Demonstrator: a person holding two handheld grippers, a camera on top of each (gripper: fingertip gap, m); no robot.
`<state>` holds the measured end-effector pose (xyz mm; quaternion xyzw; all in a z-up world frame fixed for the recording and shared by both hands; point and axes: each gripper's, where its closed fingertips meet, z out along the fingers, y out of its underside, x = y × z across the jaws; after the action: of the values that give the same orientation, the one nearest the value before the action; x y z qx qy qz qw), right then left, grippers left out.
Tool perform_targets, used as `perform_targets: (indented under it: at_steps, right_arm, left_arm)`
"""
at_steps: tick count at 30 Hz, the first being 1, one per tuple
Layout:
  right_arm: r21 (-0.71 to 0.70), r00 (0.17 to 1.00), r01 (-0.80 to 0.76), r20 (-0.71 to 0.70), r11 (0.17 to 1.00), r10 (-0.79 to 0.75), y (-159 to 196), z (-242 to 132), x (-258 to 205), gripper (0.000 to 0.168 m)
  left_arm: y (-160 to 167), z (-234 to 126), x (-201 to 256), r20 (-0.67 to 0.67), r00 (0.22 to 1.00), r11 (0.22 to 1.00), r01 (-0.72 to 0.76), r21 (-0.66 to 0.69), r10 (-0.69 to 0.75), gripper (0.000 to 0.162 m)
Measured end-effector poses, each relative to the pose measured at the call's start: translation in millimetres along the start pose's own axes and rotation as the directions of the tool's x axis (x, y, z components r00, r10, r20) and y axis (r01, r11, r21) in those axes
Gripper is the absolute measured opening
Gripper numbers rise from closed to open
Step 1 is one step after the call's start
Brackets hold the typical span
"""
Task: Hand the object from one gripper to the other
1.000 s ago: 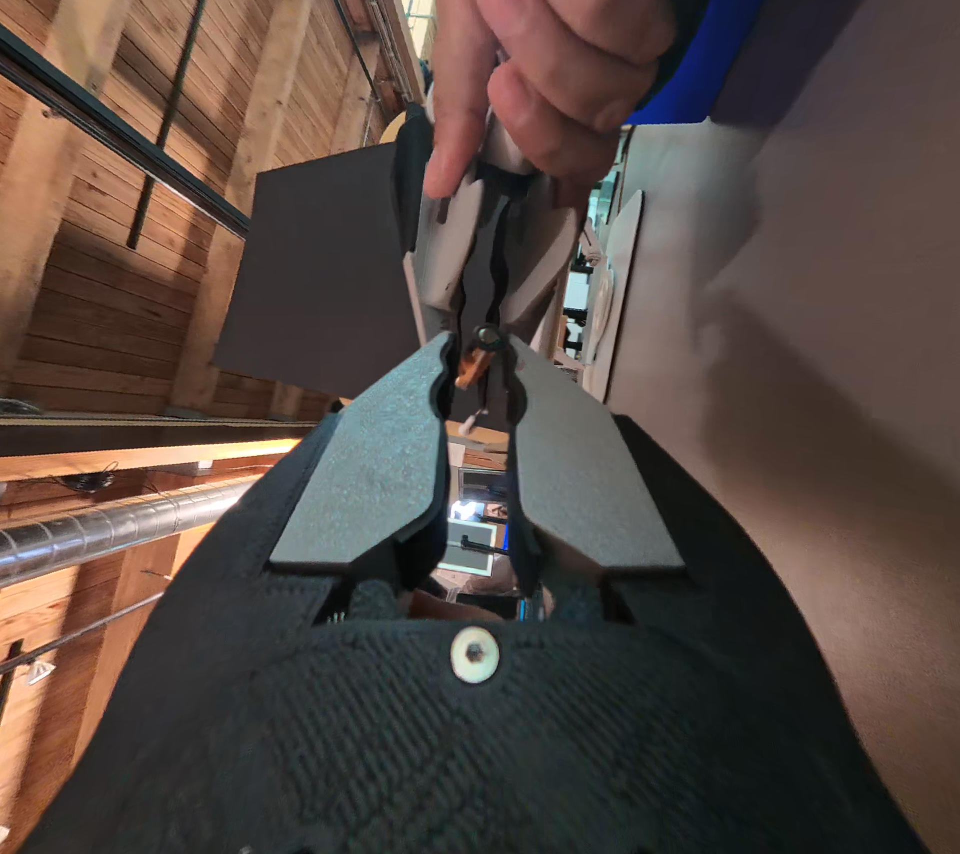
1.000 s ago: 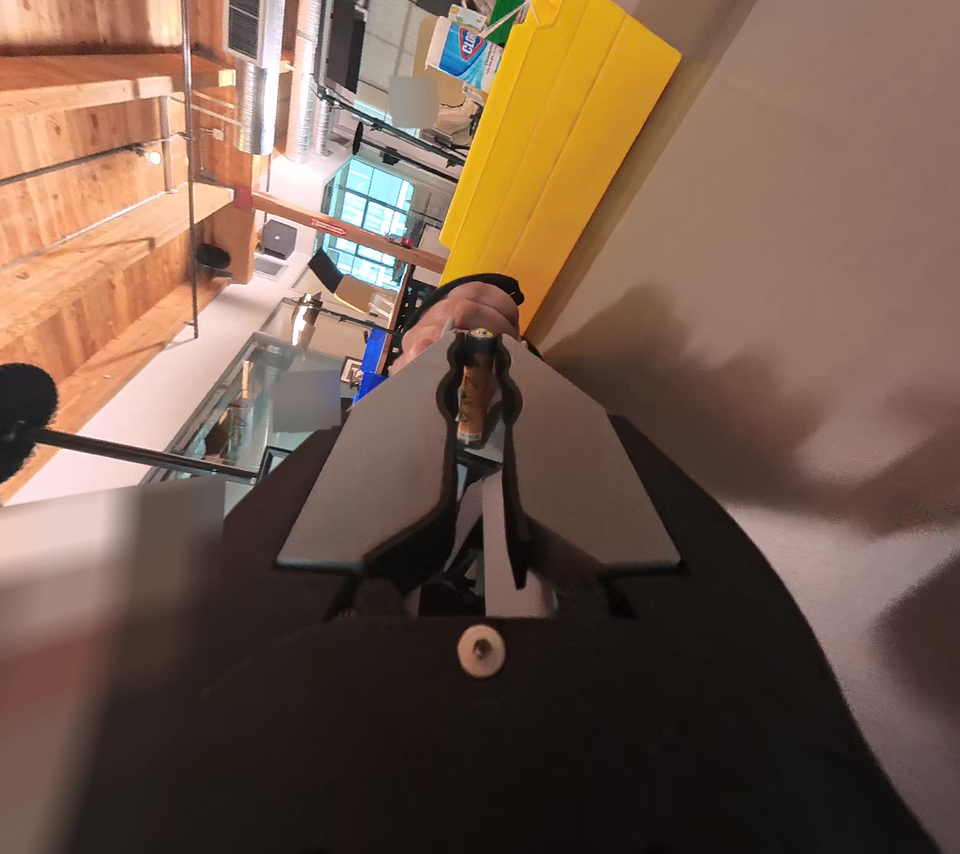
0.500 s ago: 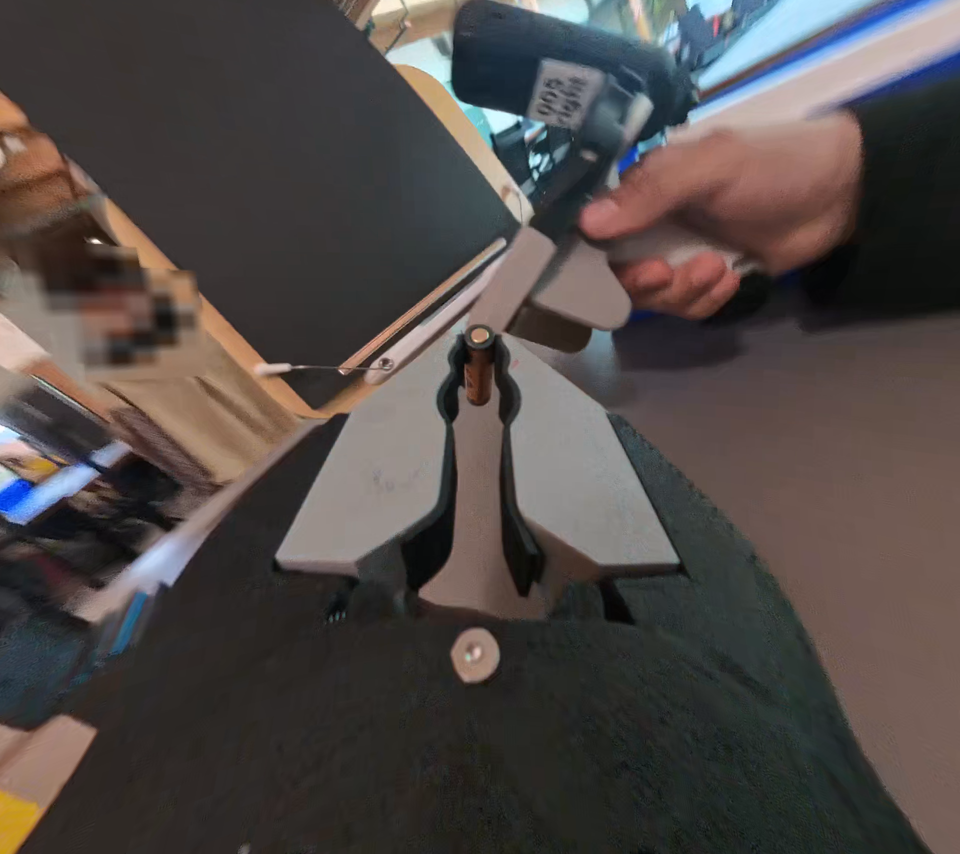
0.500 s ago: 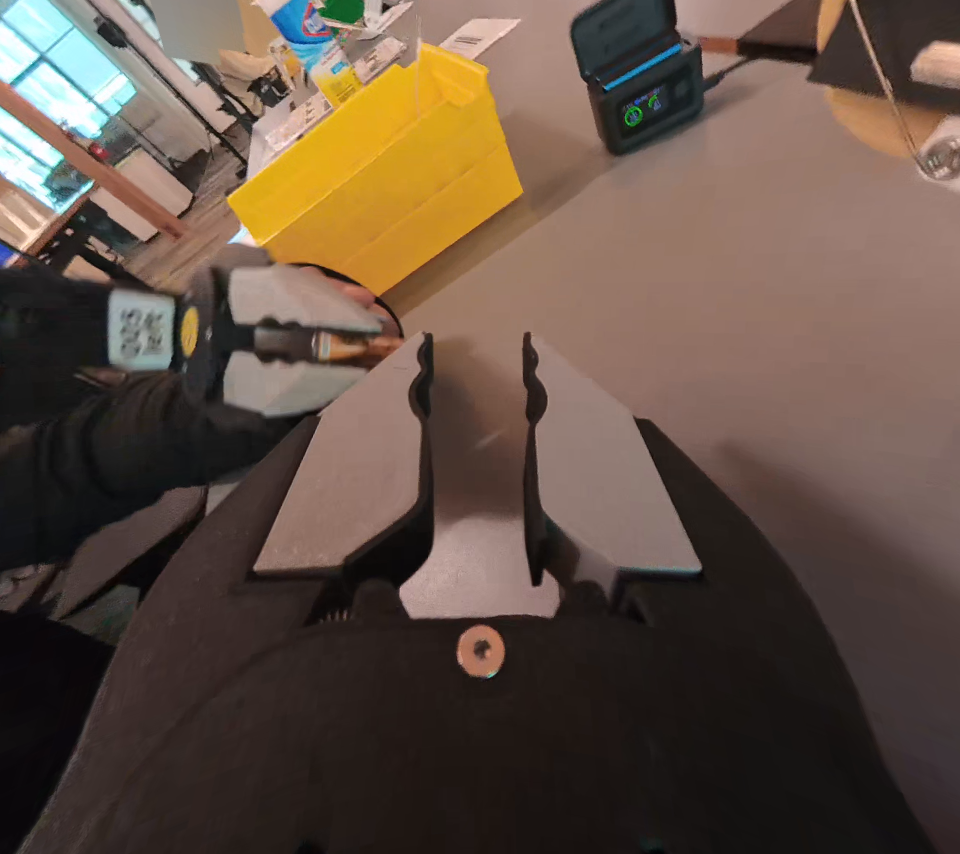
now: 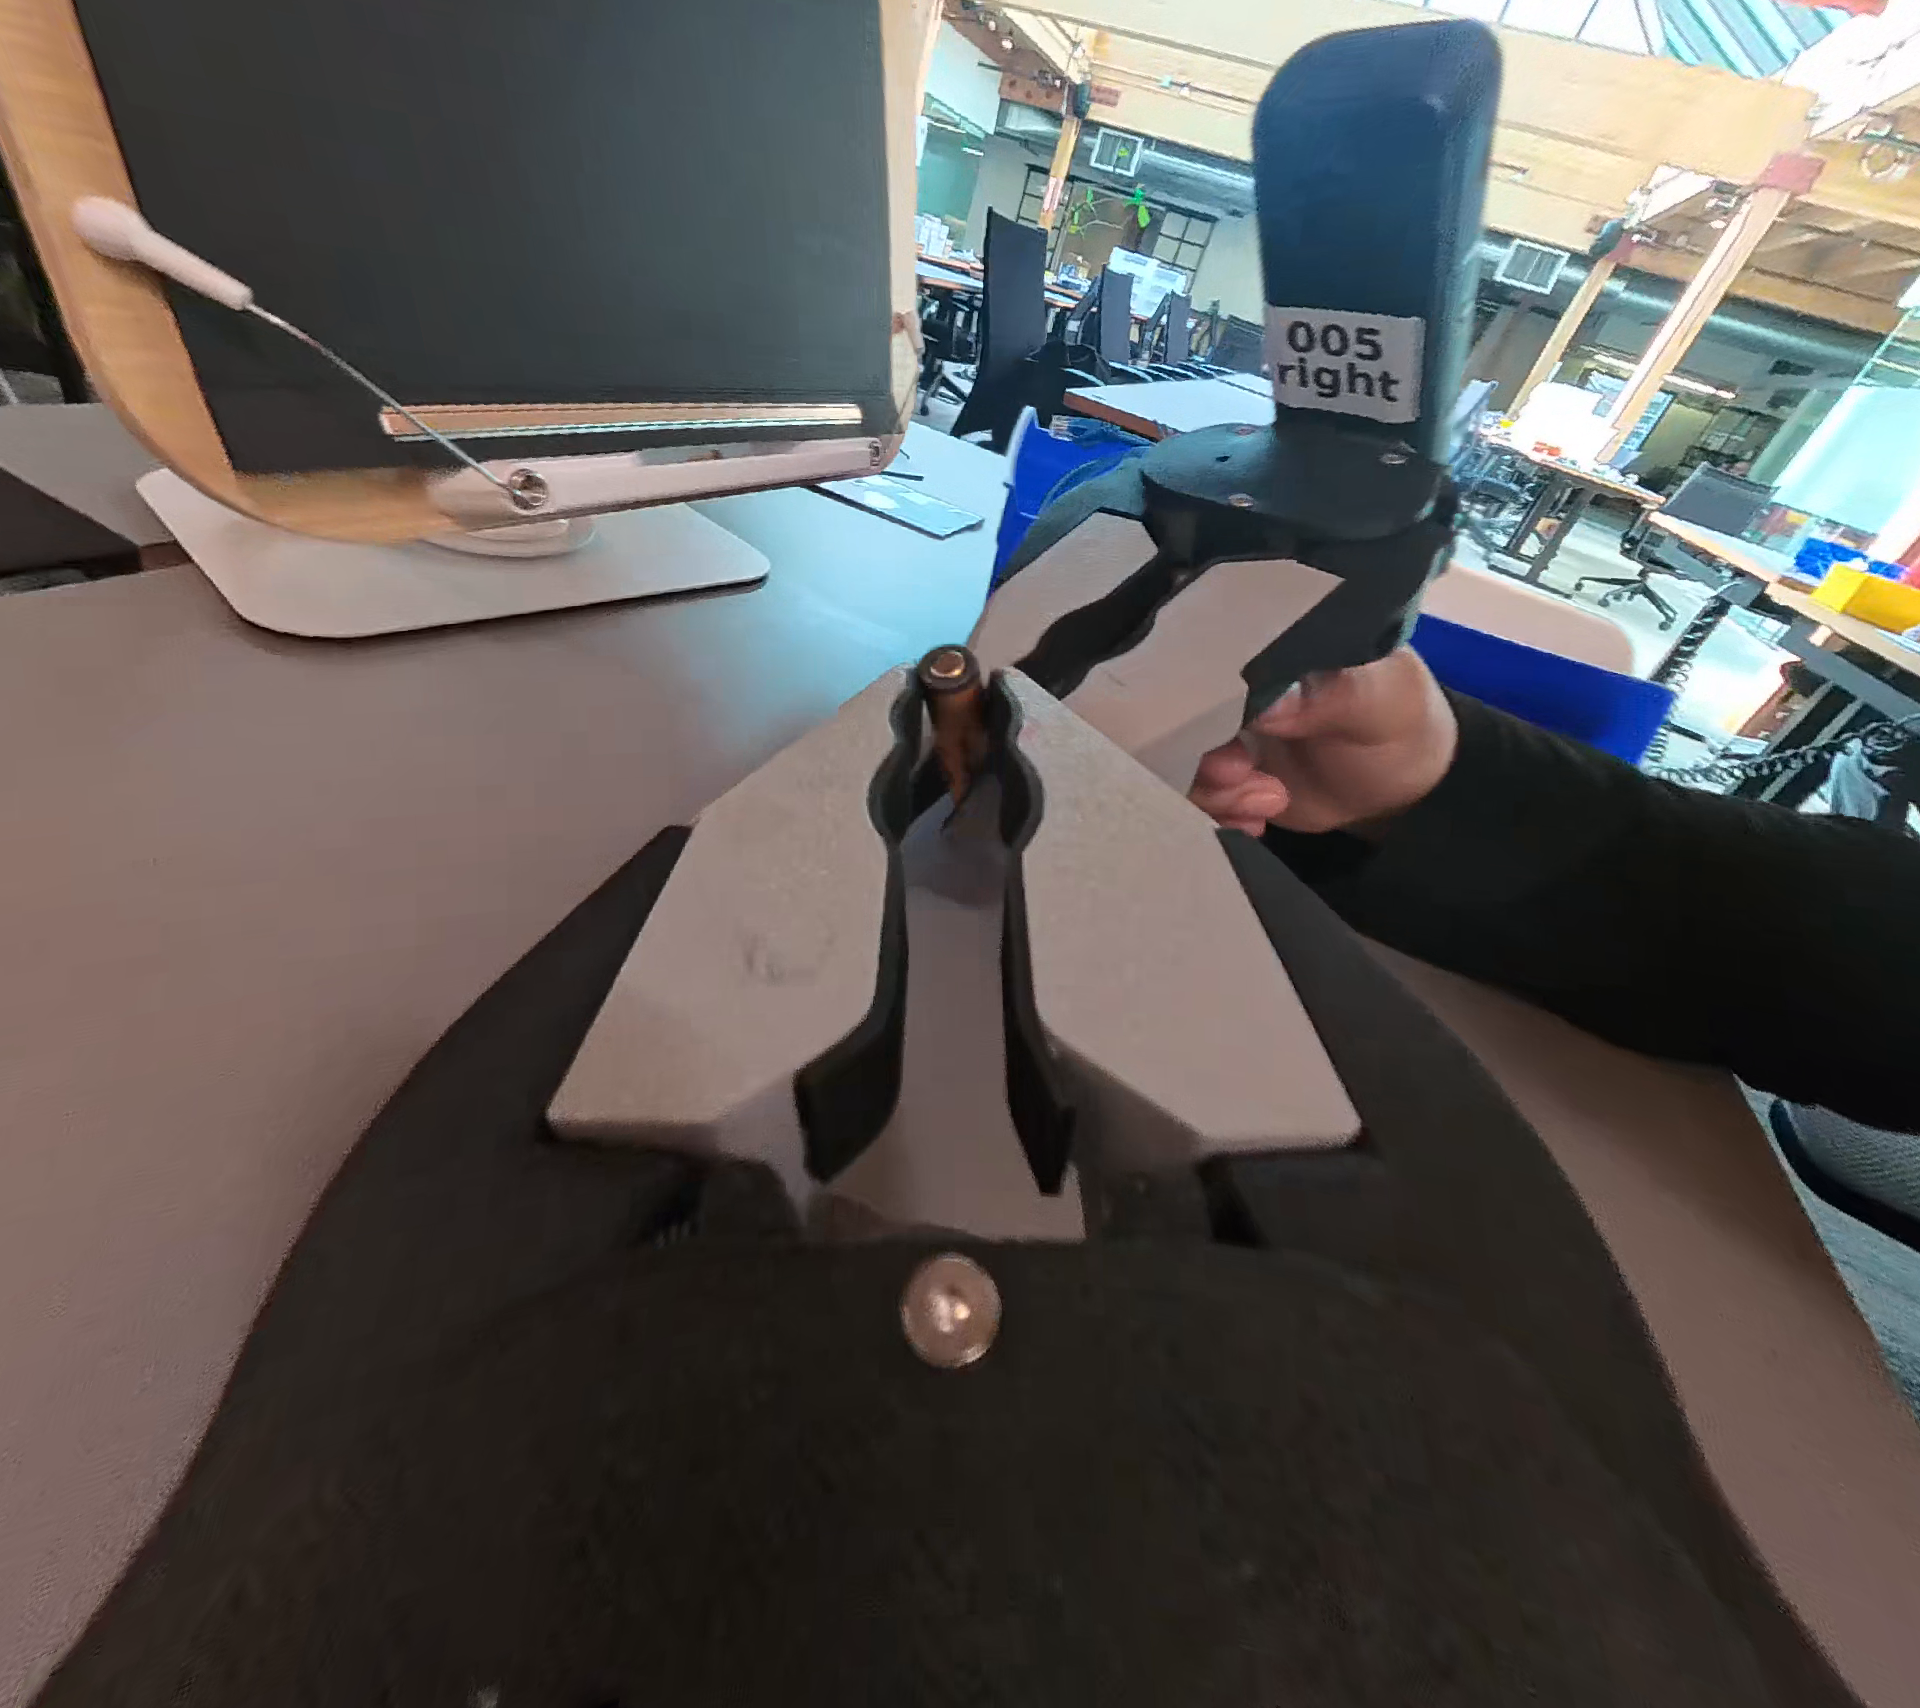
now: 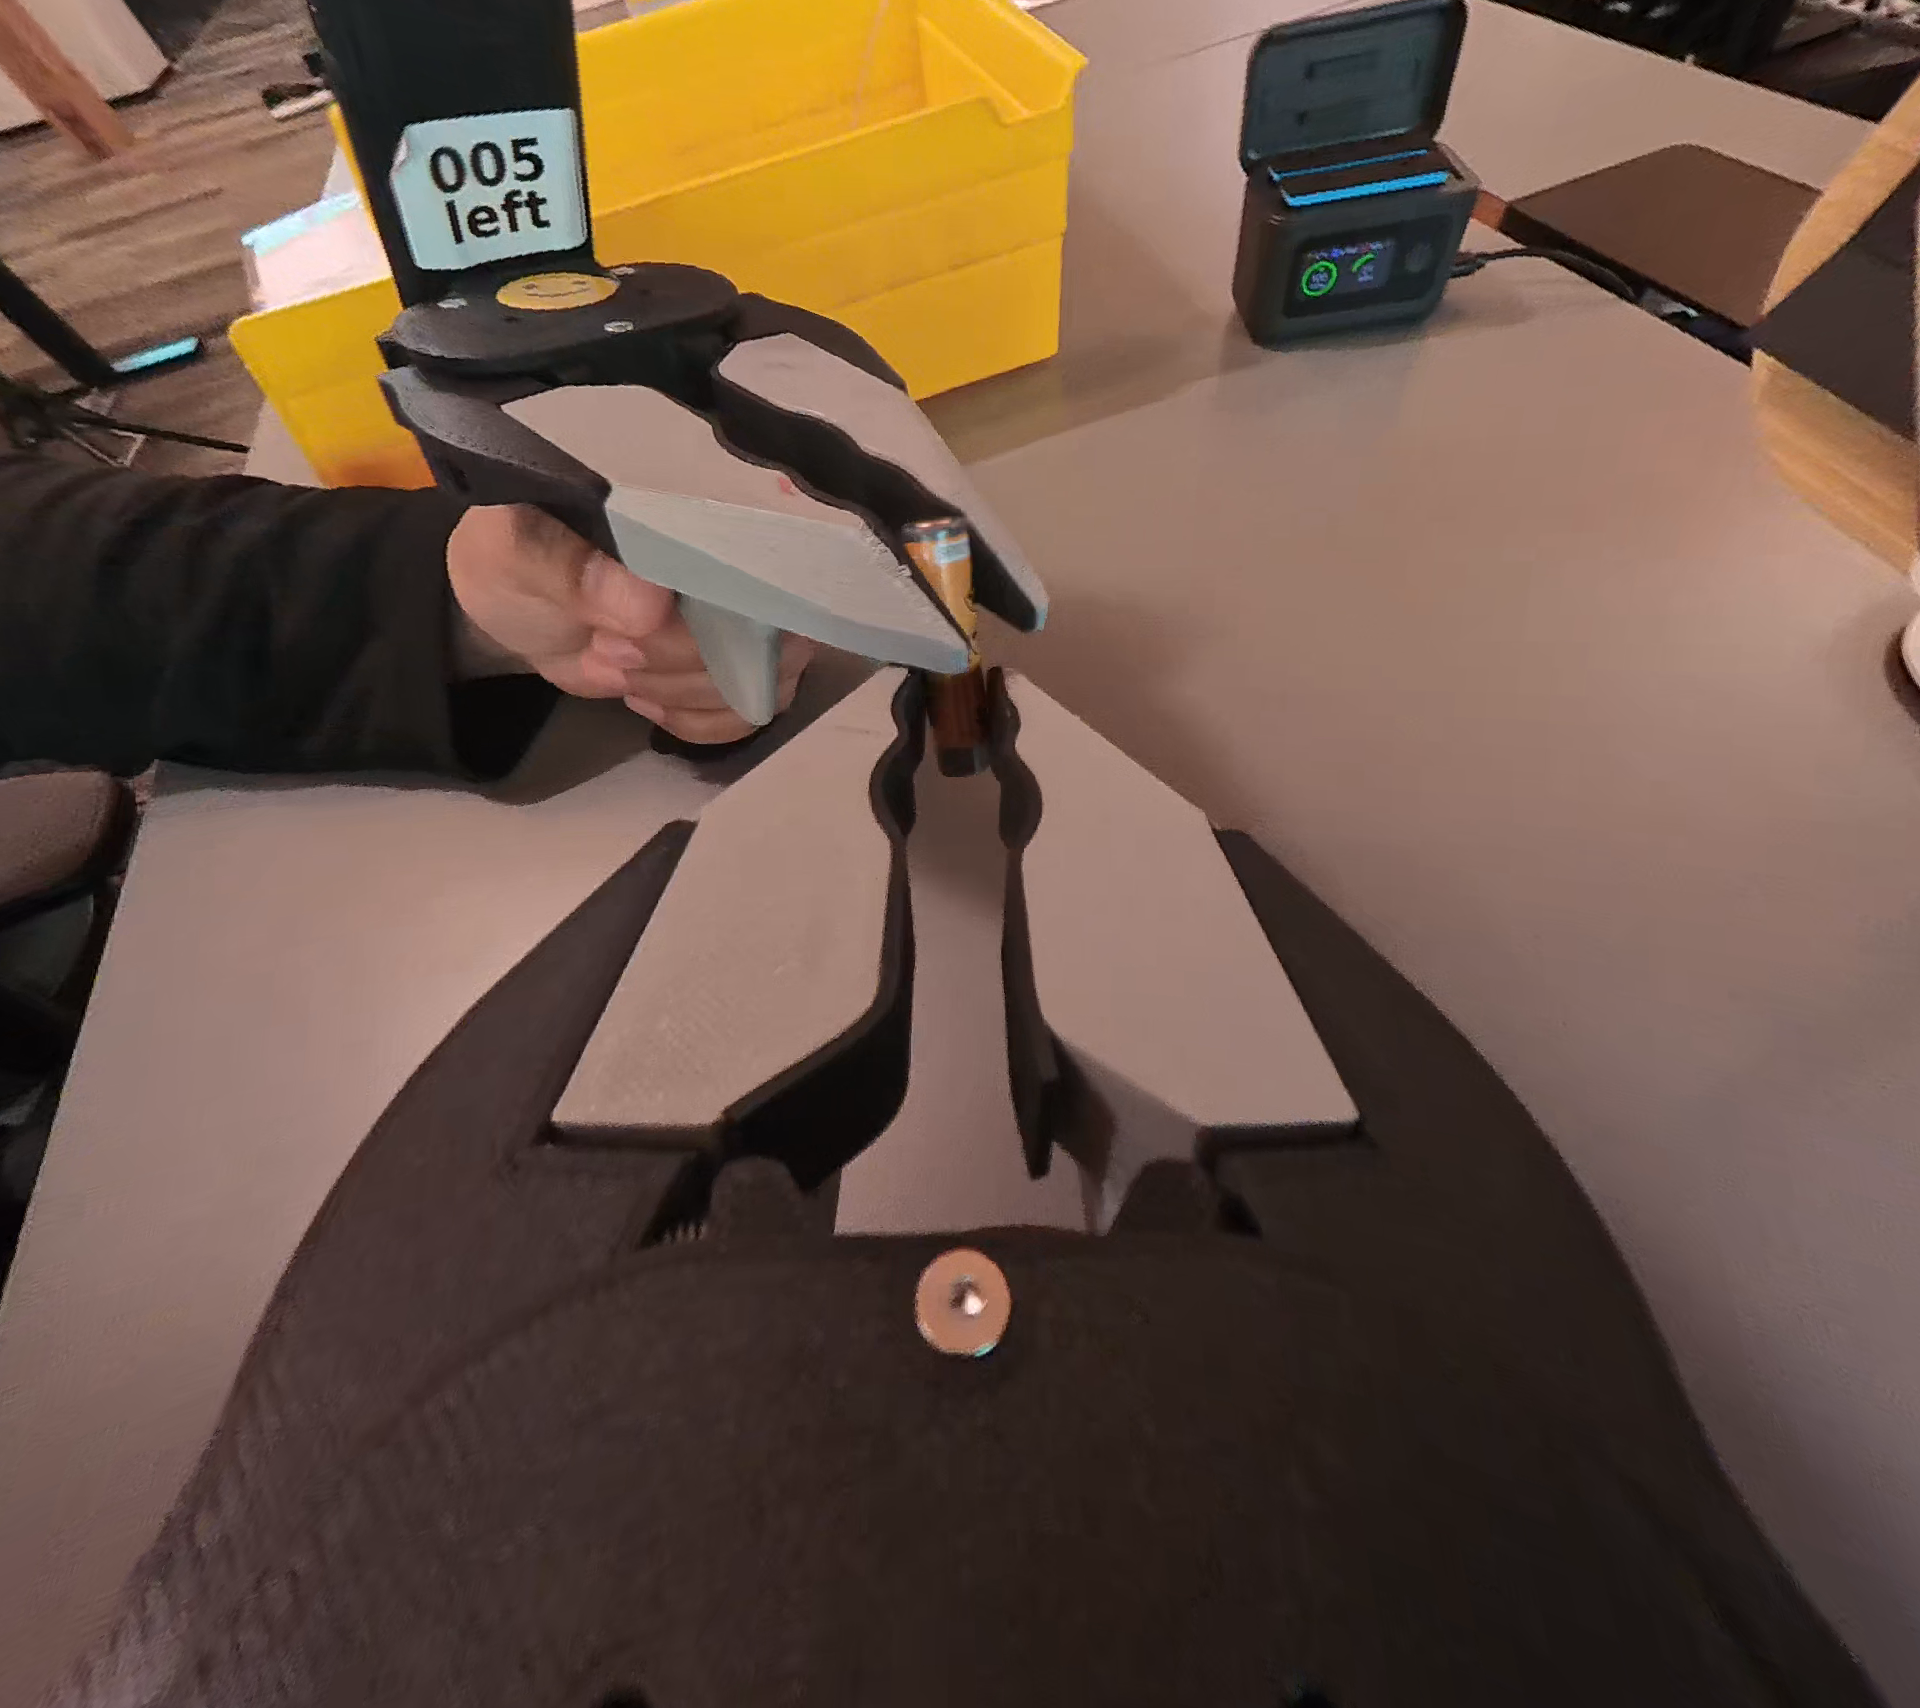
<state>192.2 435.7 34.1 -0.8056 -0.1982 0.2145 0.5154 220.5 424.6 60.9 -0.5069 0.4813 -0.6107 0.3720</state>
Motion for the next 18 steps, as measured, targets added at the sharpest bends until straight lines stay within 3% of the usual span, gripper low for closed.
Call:
perform_targets:
  at_steps: [4,10,13,18]
  right_arm:
    - [-0.037,0.994,-0.1,-0.056,0.994,0.097,6,3,12,0.007]
    - [-0.154,0.936,-0.35,-0.028,0.924,0.35,26,1,16,0.008]
    - [-0.215,0.927,-0.374,-0.112,0.902,0.357,37,-5,23,0.008]
    - [-0.328,0.949,-0.292,-0.216,0.898,0.23,48,-18,25,0.008]
  left_arm:
    - [-8,-7,-7,0.037,0.998,0.998,-0.047,0.048,0.045,0.025]
    - [-2,-8,-10,0.145,0.927,0.938,-0.342,-0.054,0.347,0.034]
    - [12,-7,-4,0.141,0.81,0.82,-0.549,-0.158,0.57,0.038]
    - [42,-4,-4,0.064,0.627,0.611,-0.725,-0.319,0.777,0.039]
